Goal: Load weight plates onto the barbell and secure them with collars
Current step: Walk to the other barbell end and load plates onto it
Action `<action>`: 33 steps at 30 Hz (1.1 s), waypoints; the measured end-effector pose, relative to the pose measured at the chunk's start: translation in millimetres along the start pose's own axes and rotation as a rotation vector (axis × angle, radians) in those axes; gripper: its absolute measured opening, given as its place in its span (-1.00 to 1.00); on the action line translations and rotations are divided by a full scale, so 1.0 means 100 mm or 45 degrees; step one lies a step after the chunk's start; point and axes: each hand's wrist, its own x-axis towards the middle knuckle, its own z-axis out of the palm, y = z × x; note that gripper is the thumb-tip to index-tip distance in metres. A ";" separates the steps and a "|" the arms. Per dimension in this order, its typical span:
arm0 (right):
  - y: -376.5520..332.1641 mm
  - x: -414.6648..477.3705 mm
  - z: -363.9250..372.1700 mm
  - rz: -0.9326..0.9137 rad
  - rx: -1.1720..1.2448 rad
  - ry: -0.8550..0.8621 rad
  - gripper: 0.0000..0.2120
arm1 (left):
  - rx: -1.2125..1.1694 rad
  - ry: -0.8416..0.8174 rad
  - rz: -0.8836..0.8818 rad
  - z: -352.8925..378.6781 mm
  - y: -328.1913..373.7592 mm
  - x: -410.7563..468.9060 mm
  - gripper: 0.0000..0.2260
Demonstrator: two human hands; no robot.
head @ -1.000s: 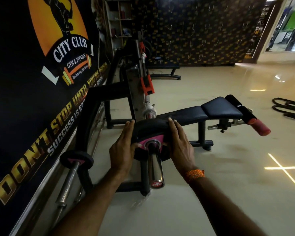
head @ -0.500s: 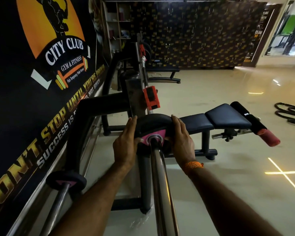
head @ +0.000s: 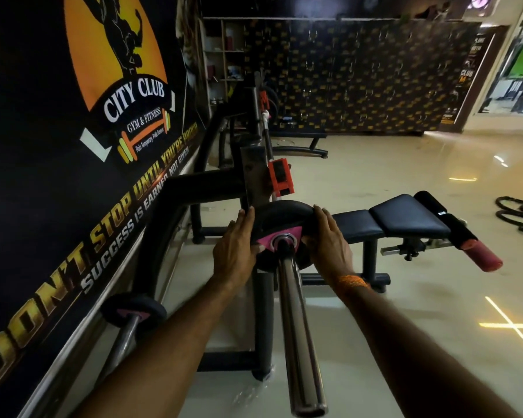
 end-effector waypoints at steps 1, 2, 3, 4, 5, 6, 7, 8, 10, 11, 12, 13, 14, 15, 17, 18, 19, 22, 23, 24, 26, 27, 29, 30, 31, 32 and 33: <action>-0.07 -0.07 -0.05 -0.002 0.003 -0.005 -0.34 | -0.013 -0.011 -0.002 -0.09 0.00 -0.10 -0.21; -0.15 -0.15 -0.09 -0.011 0.015 -0.005 -0.37 | -0.033 -0.010 0.001 -0.19 0.00 -0.23 -0.23; -0.25 -0.25 -0.13 -0.030 0.026 -0.003 -0.39 | -0.060 0.002 -0.001 -0.28 -0.02 -0.36 -0.27; -0.35 -0.36 -0.17 -0.056 0.035 0.002 -0.41 | -0.089 0.018 -0.011 -0.38 -0.04 -0.49 -0.30; -0.46 -0.48 -0.20 -0.082 0.032 0.009 -0.42 | -0.111 0.039 -0.023 -0.48 -0.08 -0.63 -0.33; -0.57 -0.58 -0.21 -0.098 0.027 0.009 -0.44 | -0.118 0.060 -0.030 -0.57 -0.13 -0.76 -0.36; -0.68 -0.69 -0.21 -0.109 0.023 -0.005 -0.45 | -0.109 0.083 -0.028 -0.66 -0.18 -0.89 -0.39; -0.80 -0.79 -0.21 -0.132 0.023 -0.022 -0.47 | -0.095 0.108 -0.024 -0.76 -0.24 -1.01 -0.41; -1.03 -0.99 -0.17 -0.208 0.011 -0.049 -0.49 | -0.084 0.142 -0.018 -0.93 -0.39 -1.23 -0.44; -1.13 -1.09 -0.13 -0.249 0.012 -0.056 -0.51 | -0.074 0.155 -0.018 -1.01 -0.47 -1.32 -0.44; -1.22 -1.17 -0.07 -0.294 0.014 -0.055 -0.51 | -0.048 0.170 -0.020 -1.08 -0.57 -1.40 -0.42; -1.31 -1.26 -0.01 -0.328 0.013 -0.058 -0.51 | -0.012 0.184 -0.025 -1.14 -0.69 -1.48 -0.40; -1.38 -1.35 0.08 -0.346 0.009 -0.066 -0.50 | 0.022 0.191 -0.037 -1.18 -0.81 -1.55 -0.40; -1.46 -1.43 0.18 -0.351 0.003 -0.076 -0.50 | 0.050 0.194 -0.049 -1.21 -0.94 -1.61 -0.42; -1.58 -1.60 0.46 -0.354 -0.013 -0.105 -0.49 | 0.070 0.194 -0.087 -1.23 -1.23 -1.75 -0.44; -1.64 -1.68 0.62 -0.348 -0.021 -0.131 -0.48 | 0.075 0.191 -0.116 -1.24 -1.39 -1.81 -0.44; -1.69 -1.75 0.80 -0.338 -0.027 -0.164 -0.47 | 0.087 0.187 -0.143 -1.25 -1.54 -1.88 -0.44; -1.85 -1.93 1.34 -0.304 -0.050 -0.246 -0.47 | 0.112 0.130 -0.208 -1.26 -2.07 -2.07 -0.44; -1.90 -1.96 1.48 -0.275 -0.067 -0.276 -0.47 | 0.125 0.107 -0.225 -1.26 -2.23 -2.11 -0.44; -1.99 -2.00 1.67 -0.250 -0.081 -0.308 -0.46 | 0.130 0.071 -0.248 -1.28 -2.45 -2.14 -0.44; -2.16 -2.07 2.04 -0.194 -0.097 -0.378 -0.46 | 0.109 0.005 -0.289 -1.29 -2.87 -2.17 -0.45; -2.23 -2.09 2.22 -0.169 -0.122 -0.412 -0.46 | 0.106 -0.030 -0.311 -1.28 -3.07 -2.18 -0.45; -2.35 -2.13 2.57 -0.107 -0.163 -0.464 -0.44 | 0.104 -0.101 -0.339 -1.26 -3.45 -2.17 -0.45; -2.39 -2.14 2.72 -0.071 -0.171 -0.482 -0.42 | 0.114 -0.137 -0.349 -1.24 -3.62 -2.17 -0.45; -2.42 -2.15 2.86 -0.034 -0.177 -0.498 -0.41 | 0.126 -0.171 -0.349 -1.22 -3.78 -2.17 -0.44; -2.44 -2.13 2.99 0.000 -0.187 -0.513 -0.40 | 0.131 -0.207 -0.348 -1.19 -3.92 -2.15 -0.43; -2.46 -2.11 3.12 0.027 -0.194 -0.530 -0.39 | 0.125 -0.238 -0.353 -1.16 -4.05 -2.11 -0.43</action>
